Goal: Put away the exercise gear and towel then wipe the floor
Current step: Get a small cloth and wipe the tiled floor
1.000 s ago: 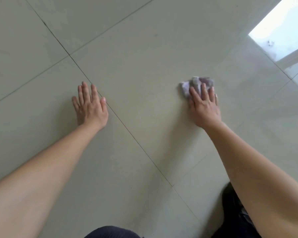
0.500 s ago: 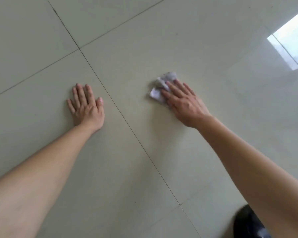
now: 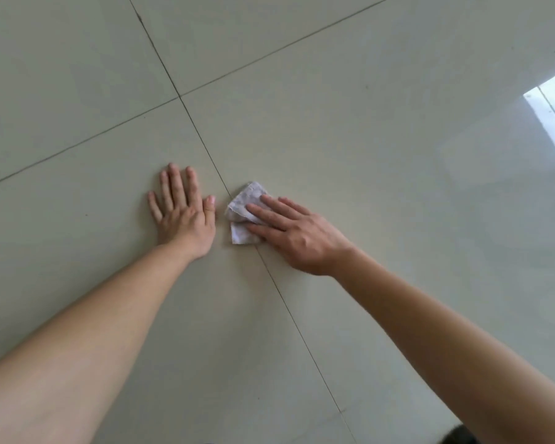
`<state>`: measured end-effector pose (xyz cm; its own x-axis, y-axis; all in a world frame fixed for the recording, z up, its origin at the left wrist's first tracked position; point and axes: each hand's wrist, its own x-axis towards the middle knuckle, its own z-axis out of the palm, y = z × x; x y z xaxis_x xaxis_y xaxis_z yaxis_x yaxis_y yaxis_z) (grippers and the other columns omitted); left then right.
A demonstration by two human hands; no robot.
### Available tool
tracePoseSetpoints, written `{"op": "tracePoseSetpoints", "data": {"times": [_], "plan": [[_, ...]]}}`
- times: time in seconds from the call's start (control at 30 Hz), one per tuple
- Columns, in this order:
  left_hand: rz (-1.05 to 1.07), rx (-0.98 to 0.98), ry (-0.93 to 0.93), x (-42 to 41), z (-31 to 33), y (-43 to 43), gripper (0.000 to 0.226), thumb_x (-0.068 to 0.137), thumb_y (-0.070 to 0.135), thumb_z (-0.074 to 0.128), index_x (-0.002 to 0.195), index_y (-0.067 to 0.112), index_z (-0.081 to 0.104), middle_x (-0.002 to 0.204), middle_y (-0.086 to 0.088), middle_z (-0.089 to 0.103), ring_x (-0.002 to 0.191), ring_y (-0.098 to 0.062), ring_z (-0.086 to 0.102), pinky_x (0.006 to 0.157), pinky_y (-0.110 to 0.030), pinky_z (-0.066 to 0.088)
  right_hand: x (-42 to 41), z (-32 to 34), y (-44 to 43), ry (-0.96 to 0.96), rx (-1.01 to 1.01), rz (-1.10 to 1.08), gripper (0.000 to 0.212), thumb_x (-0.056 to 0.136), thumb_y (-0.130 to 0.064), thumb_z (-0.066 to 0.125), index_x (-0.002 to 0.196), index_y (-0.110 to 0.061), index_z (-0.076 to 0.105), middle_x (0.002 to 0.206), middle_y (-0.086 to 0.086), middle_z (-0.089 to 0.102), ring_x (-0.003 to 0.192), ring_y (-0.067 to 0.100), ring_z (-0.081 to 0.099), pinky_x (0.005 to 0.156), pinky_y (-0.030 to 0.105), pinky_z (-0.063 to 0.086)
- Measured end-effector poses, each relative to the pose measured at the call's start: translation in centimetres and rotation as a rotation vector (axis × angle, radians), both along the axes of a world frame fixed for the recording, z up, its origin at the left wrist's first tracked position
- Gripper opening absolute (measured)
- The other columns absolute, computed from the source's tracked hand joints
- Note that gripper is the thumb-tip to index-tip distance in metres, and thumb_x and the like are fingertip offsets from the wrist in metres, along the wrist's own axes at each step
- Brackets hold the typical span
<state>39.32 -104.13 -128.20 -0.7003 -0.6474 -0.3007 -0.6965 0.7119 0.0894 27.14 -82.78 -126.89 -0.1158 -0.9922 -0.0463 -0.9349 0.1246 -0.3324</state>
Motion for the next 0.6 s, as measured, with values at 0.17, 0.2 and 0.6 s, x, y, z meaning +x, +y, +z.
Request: {"op": "tracePoseSetpoints", "data": {"times": [0.17, 0.2, 0.6], "plan": [[-0.002, -0.016, -0.012, 0.1, -0.2, 0.1, 0.065, 0.102, 0.045, 0.018, 0.157, 0.015, -0.003, 0.164, -0.011, -0.013, 0.151, -0.025, -0.013, 0.119, -0.051, -0.007, -13.7, 0.4, 1.7, 0.115, -0.094, -0.557, 0.046, 0.107, -0.026, 0.04, 0.152, -0.027, 0.04, 0.162, 0.007, 0.031, 0.151, 0.03, 0.024, 0.12, 0.043, 0.028], [0.0, -0.013, -0.015, 0.1, -0.1, 0.1, 0.066, 0.102, 0.045, 0.017, 0.157, 0.016, -0.004, 0.164, -0.011, -0.014, 0.151, -0.025, -0.014, 0.119, -0.051, -0.008, -15.3, 0.8, 1.6, 0.062, -0.028, -0.861, 0.048, 0.107, -0.027, 0.035, 0.154, -0.03, 0.034, 0.165, 0.004, 0.023, 0.153, 0.028, 0.017, 0.123, 0.039, 0.022], [0.0, 0.08, -0.076, -0.2, 0.8, -0.2, 0.069, 0.102, 0.047, 0.018, 0.155, 0.016, -0.014, 0.161, -0.007, -0.026, 0.148, -0.022, -0.025, 0.118, -0.05, -0.014, -4.4, -0.1, -7.1, 0.028, -0.018, 0.024, 0.055, 0.097, -0.014, 0.03, 0.149, -0.016, 0.045, 0.158, 0.008, 0.038, 0.148, 0.033, 0.031, 0.121, 0.043, 0.028]]}}
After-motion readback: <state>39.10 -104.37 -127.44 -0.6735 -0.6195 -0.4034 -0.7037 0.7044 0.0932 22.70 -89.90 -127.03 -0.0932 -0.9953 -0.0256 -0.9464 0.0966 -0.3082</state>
